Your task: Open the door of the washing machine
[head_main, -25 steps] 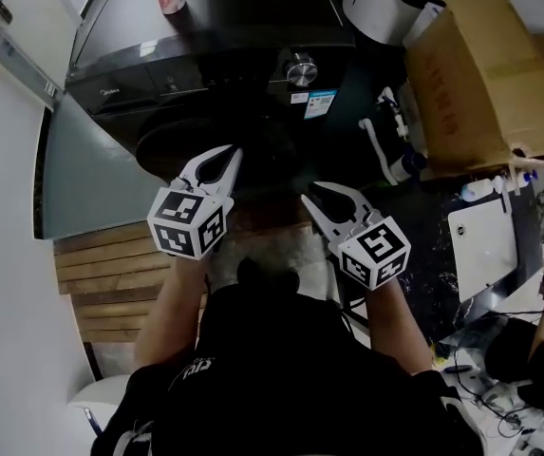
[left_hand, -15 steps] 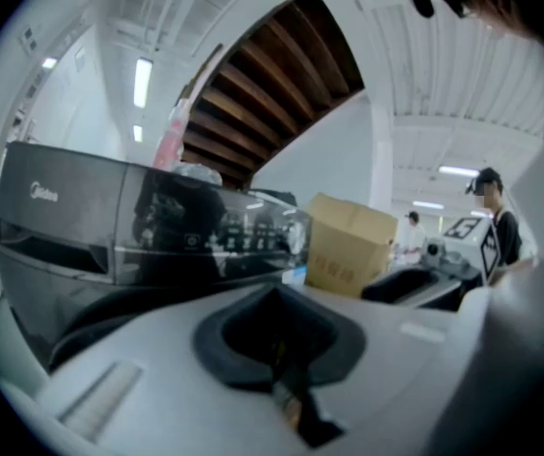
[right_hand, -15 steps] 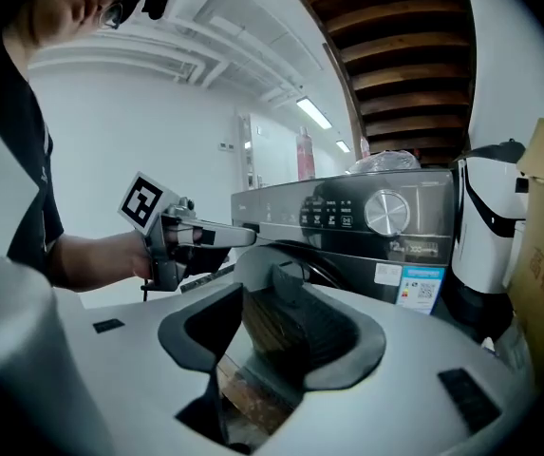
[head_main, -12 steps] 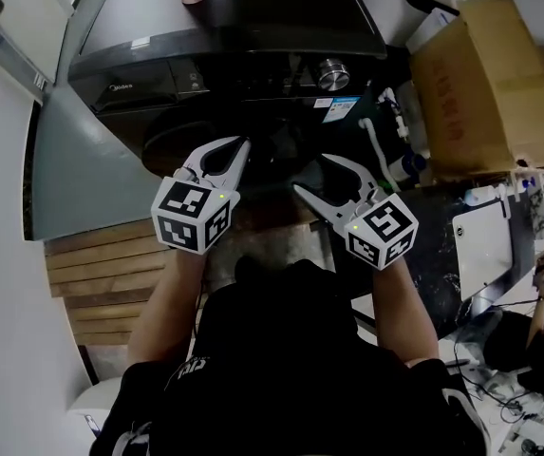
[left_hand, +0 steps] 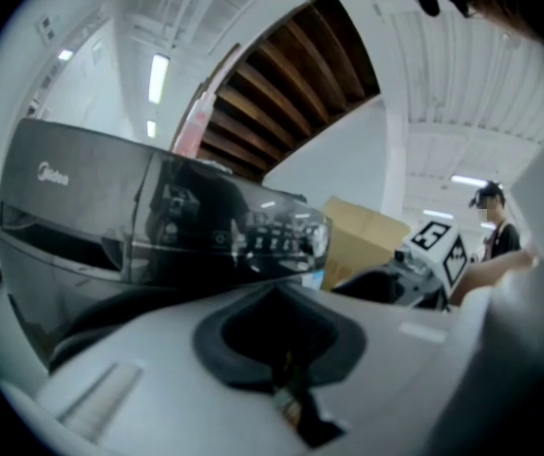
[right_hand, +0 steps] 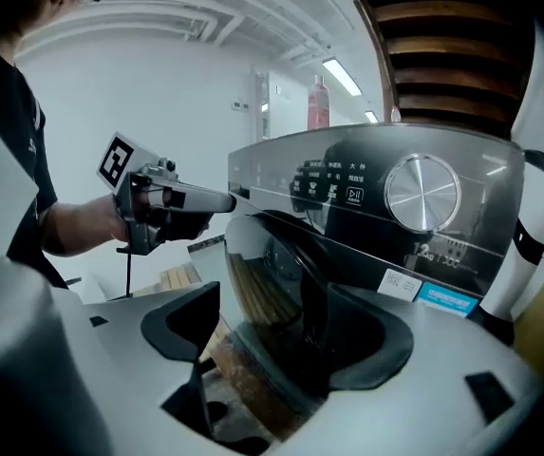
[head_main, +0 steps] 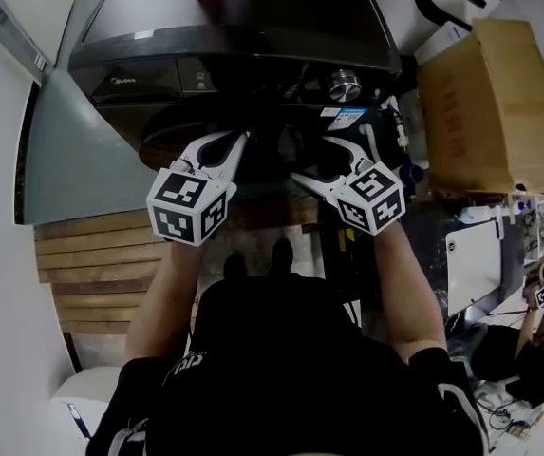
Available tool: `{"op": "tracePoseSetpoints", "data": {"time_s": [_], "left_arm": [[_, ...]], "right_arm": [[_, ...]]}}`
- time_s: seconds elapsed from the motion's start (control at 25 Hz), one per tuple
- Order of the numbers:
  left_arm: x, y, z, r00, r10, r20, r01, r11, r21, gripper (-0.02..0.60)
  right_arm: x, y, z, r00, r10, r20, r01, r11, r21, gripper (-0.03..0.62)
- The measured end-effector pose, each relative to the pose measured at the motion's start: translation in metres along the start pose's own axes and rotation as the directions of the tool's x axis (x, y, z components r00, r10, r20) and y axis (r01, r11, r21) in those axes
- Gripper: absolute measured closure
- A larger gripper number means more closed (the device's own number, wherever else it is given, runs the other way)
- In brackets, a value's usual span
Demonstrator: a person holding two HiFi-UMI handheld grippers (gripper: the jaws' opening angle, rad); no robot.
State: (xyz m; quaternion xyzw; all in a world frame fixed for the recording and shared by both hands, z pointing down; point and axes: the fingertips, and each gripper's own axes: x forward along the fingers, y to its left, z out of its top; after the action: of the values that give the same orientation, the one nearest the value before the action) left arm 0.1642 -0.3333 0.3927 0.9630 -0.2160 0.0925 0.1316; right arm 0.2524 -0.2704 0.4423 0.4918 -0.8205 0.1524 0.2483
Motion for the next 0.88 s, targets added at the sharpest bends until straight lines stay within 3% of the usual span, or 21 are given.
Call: {"op": "tracePoseSetpoints", "data": {"time_s": [0.4,0.6,0.88], "left_arm": [[0.013,0.009,-0.004,0.997,0.080,-0.019,-0.080,0.996,-0.024,0.572],[0.016,0.009,-0.007,0.994,0.102,-0.030,-0.103,0.994,-0.030,0.572],[0.012,0.010,-0.013,0.992,0.122,-0.038,-0.124,0.991,-0.045,0.572]], "right_arm": [[0.036,-0.041,-0.027,0.993,0.041,-0.113,-0.047,0.998,-0.051,0.272],[0.049,-0.055,-0.039,0.987,0.036,-0.156,-0.052,0.994,-0.101,0.332],[0.065,-0.070,-0.058,0.966,-0.033,-0.257,-0.023,0.977,-0.210,0.420]]}}
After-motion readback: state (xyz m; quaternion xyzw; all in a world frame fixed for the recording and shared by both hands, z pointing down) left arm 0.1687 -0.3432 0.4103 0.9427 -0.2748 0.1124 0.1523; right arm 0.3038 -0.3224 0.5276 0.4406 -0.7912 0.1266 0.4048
